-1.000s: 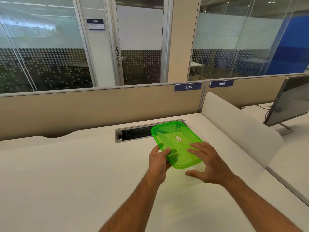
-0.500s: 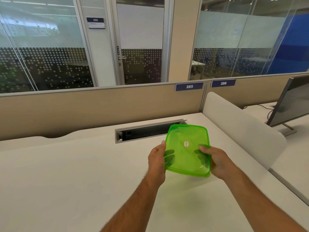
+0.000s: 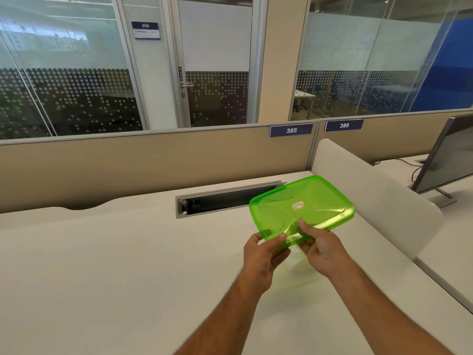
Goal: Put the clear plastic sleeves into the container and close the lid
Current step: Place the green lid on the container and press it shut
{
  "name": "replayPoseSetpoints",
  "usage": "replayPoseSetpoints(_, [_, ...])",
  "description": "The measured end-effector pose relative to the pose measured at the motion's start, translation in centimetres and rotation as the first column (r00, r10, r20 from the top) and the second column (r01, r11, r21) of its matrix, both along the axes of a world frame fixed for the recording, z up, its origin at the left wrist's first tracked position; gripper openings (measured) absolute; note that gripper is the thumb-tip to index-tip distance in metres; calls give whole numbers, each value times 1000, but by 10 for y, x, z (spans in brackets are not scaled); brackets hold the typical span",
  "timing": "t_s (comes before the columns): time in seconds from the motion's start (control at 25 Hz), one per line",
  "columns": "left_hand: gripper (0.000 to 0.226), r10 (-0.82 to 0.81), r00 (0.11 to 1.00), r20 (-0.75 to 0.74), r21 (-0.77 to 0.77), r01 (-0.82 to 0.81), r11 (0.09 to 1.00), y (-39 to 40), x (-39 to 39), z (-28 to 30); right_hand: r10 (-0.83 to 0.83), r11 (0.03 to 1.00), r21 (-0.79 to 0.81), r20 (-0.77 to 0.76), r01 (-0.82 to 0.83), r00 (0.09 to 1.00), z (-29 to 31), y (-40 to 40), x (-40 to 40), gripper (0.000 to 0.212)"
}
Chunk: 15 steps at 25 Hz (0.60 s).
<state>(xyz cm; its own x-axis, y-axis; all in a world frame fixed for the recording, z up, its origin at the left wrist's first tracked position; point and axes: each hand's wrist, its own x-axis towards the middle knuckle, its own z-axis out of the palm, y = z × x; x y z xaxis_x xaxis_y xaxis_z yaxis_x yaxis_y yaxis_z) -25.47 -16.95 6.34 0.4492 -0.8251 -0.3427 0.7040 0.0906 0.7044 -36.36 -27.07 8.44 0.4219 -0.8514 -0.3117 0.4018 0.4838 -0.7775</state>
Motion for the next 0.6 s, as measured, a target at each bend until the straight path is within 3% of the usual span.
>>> replayPoseSetpoints(0.16, [32,67,998,-5,-5,-67,998,-2,1,-3,19,999,34,-22,-18,1000,-1,-2,-4,15])
replayPoseSetpoints(0.36, [19,163,987,19,63,-164,984,0,27,1,-99,990,91,-55,104,994,5,-23,-32,12])
replayPoseSetpoints(0.52, [7,228,974,4,80,-228,970,0,35,3,-49,992,113,-120,63,992,2,-28,-41,9])
replayPoseSetpoints(0.6, [13,215,976,-24,31,-214,976,-1,30,5,-20,993,110,-112,33,994,0,-26,-37,8])
